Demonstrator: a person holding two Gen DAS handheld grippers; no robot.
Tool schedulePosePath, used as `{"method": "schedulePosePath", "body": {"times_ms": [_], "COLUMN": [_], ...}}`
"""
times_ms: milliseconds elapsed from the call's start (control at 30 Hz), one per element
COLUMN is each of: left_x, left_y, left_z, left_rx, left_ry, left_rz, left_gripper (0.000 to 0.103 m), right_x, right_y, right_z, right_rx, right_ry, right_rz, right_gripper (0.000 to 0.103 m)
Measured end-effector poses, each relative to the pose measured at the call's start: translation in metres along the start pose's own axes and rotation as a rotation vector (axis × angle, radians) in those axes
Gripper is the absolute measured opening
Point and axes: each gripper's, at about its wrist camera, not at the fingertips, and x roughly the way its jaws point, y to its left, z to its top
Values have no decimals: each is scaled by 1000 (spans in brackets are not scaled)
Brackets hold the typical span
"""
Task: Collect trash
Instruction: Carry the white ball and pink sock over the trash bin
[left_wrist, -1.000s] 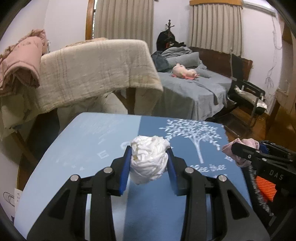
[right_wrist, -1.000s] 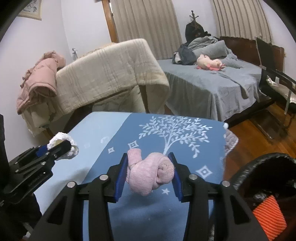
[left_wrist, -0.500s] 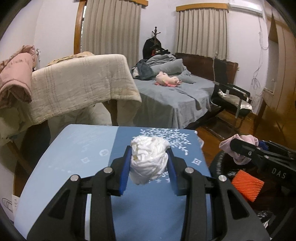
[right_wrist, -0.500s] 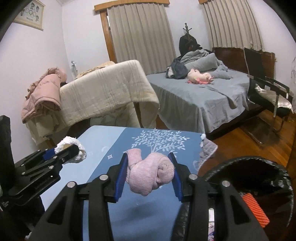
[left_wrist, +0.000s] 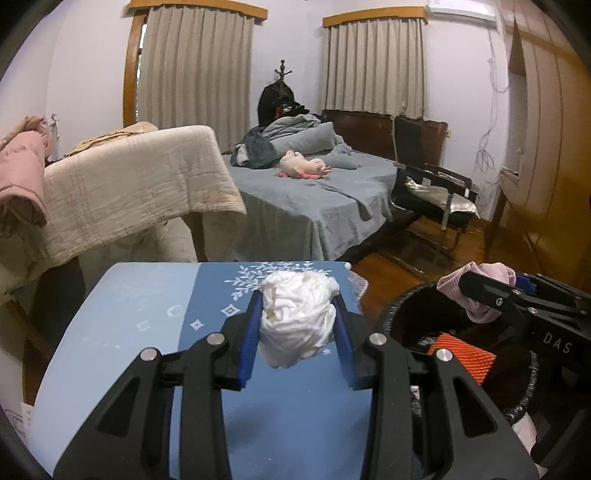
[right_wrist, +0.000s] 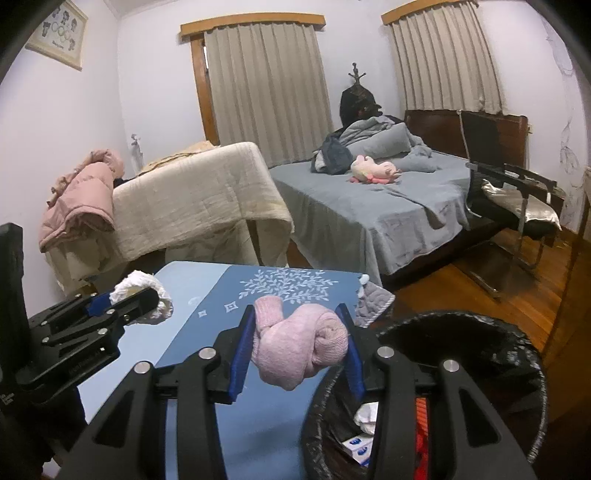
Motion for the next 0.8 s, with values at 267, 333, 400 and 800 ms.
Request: {"method": "schedulePosePath", "body": {"times_ms": [267,333,400,800], "left_x": [-10,-12,-14,-18], "left_y": [-28,-36,-44,-91], "left_z": [1,2,2,3], "left_rx": [41,49,58,113], "left_ry": [-14,-19,-24,-42], "left_rz": [-57,-72,-86,-178], "left_gripper": [35,35,35,35], "right_x": [-29,-36,-43,-77], "right_y": [-16,-21,-26,-60], "right_z": [-2,-2,-3,-9], "right_rx": [13,13,18,49], "right_ry": [-33,-41,-48,-81], "right_rz": [-40,-52,-64,-139], "right_gripper": [43,43,43,43]}}
